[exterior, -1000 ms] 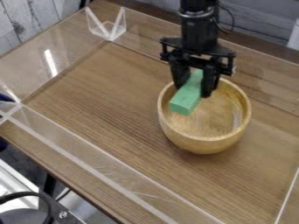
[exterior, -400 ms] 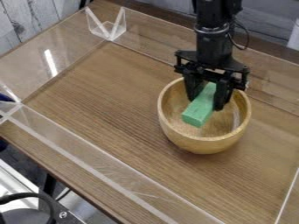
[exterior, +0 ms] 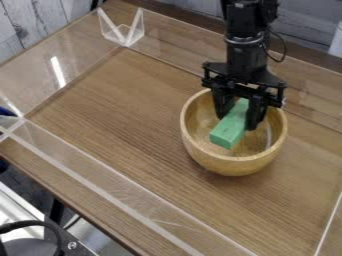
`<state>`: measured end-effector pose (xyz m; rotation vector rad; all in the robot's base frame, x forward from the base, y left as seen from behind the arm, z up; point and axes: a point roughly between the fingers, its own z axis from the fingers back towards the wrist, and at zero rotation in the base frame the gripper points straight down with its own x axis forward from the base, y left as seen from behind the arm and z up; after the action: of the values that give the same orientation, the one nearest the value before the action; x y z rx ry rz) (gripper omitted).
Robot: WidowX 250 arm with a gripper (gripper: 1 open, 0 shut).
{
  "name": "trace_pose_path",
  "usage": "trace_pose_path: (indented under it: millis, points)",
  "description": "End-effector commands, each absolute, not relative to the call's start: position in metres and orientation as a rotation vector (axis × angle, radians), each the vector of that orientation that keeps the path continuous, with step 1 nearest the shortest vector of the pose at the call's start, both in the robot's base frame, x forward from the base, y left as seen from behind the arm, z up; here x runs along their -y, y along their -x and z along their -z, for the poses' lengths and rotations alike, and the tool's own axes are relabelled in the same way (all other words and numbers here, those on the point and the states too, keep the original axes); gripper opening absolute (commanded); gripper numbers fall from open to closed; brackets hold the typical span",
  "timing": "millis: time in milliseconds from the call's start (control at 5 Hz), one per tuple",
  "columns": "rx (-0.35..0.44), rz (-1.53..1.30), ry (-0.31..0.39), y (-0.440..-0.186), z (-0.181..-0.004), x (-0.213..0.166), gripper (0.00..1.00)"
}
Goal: Put the green block in the brown bowl
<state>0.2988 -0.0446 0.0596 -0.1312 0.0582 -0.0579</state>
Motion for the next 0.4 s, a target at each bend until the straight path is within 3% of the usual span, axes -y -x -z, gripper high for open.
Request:
trace_pose_path:
  millis: [0,200]
  points:
    - [-0.002,0.075,0.137,-0.3106,-0.0719,0.0486,0.0]
    - [0.0,0.078,0.139,-0.3109,-0.0718,0.049,0.0]
